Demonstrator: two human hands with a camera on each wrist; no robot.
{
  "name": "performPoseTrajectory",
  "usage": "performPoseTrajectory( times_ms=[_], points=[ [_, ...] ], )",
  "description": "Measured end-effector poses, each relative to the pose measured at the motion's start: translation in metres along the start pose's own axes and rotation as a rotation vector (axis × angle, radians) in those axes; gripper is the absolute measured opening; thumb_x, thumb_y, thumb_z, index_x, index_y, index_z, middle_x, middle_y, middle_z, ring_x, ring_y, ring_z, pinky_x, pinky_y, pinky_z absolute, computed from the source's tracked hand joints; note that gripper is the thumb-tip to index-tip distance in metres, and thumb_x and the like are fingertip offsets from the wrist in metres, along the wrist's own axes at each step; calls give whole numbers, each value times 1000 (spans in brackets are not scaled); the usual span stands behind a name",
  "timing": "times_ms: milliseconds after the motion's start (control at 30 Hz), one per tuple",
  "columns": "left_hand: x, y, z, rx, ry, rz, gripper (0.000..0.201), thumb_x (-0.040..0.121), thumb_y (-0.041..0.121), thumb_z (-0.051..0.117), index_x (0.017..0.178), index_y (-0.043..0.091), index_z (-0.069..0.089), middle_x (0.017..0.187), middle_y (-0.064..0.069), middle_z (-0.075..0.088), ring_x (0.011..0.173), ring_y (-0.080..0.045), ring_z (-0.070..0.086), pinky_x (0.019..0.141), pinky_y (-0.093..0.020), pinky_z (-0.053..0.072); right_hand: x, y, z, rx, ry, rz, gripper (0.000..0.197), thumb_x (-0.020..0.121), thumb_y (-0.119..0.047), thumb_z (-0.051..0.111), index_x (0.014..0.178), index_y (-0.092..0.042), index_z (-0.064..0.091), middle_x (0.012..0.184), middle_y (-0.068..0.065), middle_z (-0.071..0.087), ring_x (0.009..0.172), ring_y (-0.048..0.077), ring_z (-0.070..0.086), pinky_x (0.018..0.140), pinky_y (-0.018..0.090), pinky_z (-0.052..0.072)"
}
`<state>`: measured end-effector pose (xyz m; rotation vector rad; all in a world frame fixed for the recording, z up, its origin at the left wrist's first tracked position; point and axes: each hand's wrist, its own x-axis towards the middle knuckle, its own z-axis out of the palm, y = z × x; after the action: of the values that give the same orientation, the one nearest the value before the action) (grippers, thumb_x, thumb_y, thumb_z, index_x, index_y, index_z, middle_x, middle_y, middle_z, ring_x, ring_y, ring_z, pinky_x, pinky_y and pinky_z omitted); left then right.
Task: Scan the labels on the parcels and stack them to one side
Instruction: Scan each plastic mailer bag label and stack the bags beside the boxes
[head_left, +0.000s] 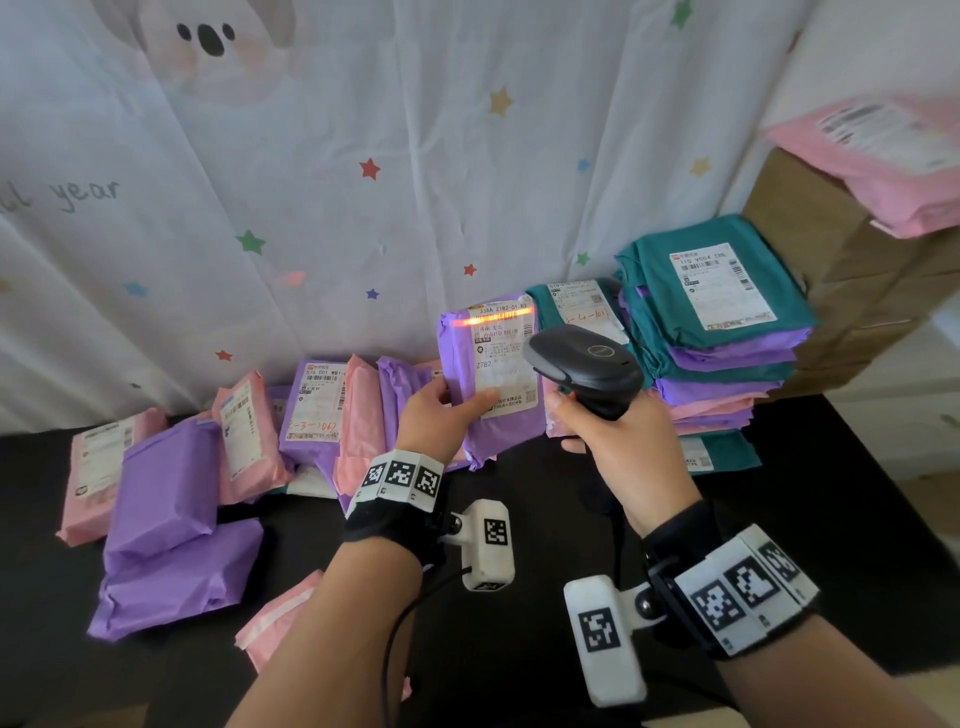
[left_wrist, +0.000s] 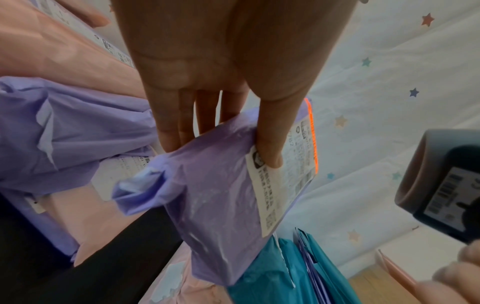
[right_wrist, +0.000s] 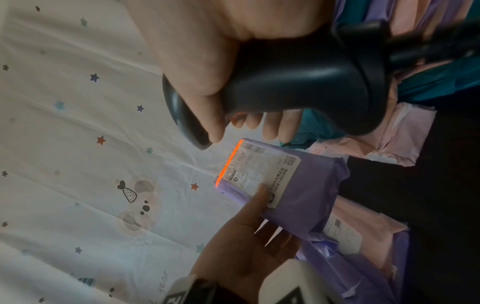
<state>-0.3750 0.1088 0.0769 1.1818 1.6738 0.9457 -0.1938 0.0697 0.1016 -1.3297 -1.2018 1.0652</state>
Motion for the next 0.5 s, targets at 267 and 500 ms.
performPoseTrajectory(
  times_ms=[267, 500],
  points=[
    [14, 10, 15, -74, -5, -58, 37, 83, 33, 71, 108, 6, 66, 105, -6, 71, 97, -24, 67, 91, -44, 53, 7, 4, -14, 19, 53, 27, 5, 83, -20, 78, 82, -22, 74, 77, 2, 74, 76, 18, 72, 75, 48, 61],
    [59, 57, 47, -144, -60, -109, 38, 86, 42, 65, 100, 7, 66, 101, -11, 72, 92, -29, 69, 86, -45, 56, 17, 13, -43, 90, 95, 56, 9, 84, -15, 76, 84, -24, 75, 79, -6, 75, 82, 11, 73, 68, 30, 61]
  ],
)
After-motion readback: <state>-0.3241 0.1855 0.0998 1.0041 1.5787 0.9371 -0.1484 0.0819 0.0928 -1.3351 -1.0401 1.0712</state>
